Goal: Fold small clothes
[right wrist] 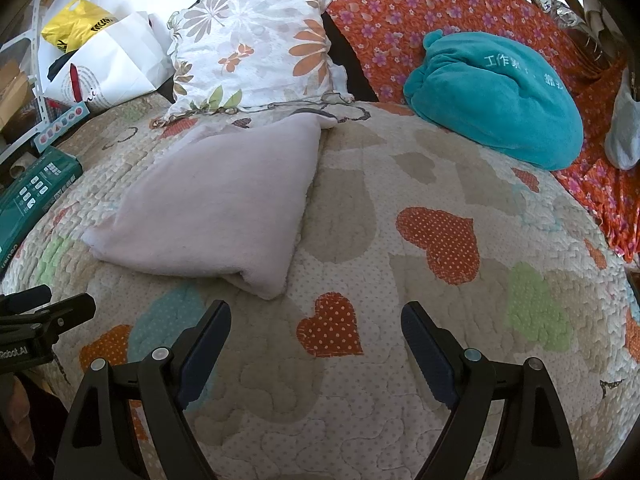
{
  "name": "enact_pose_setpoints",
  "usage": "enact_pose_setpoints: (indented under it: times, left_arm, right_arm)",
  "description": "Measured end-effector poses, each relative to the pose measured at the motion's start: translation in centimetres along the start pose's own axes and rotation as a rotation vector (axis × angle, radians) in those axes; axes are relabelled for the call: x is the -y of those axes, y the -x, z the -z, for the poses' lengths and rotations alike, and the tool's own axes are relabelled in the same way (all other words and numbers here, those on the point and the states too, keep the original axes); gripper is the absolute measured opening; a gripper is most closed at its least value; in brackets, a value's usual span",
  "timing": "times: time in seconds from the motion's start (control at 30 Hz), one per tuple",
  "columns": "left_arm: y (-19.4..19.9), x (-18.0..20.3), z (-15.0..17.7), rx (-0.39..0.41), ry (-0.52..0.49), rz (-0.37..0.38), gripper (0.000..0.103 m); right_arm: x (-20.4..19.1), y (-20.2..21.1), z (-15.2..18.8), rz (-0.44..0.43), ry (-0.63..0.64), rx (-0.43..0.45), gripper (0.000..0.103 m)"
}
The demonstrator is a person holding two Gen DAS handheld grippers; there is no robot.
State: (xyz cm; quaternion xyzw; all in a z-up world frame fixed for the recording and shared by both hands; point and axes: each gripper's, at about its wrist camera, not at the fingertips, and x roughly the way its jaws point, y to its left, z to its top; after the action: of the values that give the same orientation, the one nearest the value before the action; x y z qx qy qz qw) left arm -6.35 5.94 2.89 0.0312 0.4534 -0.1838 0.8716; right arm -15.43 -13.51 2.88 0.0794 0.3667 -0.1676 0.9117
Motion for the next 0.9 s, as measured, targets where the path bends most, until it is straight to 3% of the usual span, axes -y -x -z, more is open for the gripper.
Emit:
enact_pose_setpoints:
  times: [0.9]
  left_arm:
    - [-0.18, 0.08, 0.16, 0.01, -0.011, -0.002, 0.103]
  right_arm:
    - [-0.63, 0.25, 0.2, -0.006, 0.007, 0.013, 0.091]
